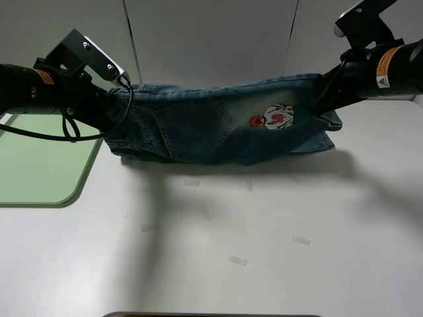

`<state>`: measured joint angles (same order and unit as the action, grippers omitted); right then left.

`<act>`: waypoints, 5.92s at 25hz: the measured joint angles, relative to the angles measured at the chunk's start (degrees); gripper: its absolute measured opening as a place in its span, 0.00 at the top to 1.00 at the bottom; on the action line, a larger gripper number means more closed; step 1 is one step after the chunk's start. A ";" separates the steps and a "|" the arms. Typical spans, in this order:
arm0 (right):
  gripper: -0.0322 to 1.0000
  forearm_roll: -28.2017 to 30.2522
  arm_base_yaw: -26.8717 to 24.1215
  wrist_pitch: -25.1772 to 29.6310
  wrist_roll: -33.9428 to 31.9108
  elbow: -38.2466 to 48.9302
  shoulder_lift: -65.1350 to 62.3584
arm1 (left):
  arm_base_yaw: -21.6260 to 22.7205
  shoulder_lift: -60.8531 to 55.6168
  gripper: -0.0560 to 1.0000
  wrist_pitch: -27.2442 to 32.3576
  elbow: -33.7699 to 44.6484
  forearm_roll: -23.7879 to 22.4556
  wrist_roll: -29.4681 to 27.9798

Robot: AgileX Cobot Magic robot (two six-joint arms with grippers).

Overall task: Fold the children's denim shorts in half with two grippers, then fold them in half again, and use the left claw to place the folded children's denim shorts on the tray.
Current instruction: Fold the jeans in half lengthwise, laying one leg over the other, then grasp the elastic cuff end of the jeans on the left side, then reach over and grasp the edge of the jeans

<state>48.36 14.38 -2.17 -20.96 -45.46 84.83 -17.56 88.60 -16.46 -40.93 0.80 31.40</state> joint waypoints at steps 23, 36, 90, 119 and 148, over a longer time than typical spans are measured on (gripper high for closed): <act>0.99 -5.40 -0.60 -0.14 -0.01 -9.75 14.05 | 0.17 14.58 0.86 -17.97 -0.05 4.03 2.87; 0.32 -11.68 -0.60 -8.57 0.04 -19.65 16.38 | 0.17 14.58 0.19 -37.89 -0.05 4.67 1.94; 0.30 -41.65 -0.71 26.04 22.56 -22.98 -20.04 | -5.77 -78.28 0.15 60.53 -0.63 -10.55 -34.82; 0.30 -43.04 -0.71 27.64 23.64 -22.98 -20.04 | -5.77 -88.94 0.15 77.91 13.33 -4.75 -36.86; 0.30 -43.15 -0.71 29.50 23.69 -22.86 -19.72 | -4.03 -88.94 0.15 77.56 13.34 -4.75 -36.46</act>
<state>5.20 13.67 27.33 2.73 -68.32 65.11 -21.59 -0.34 61.10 -27.59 -3.95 -5.06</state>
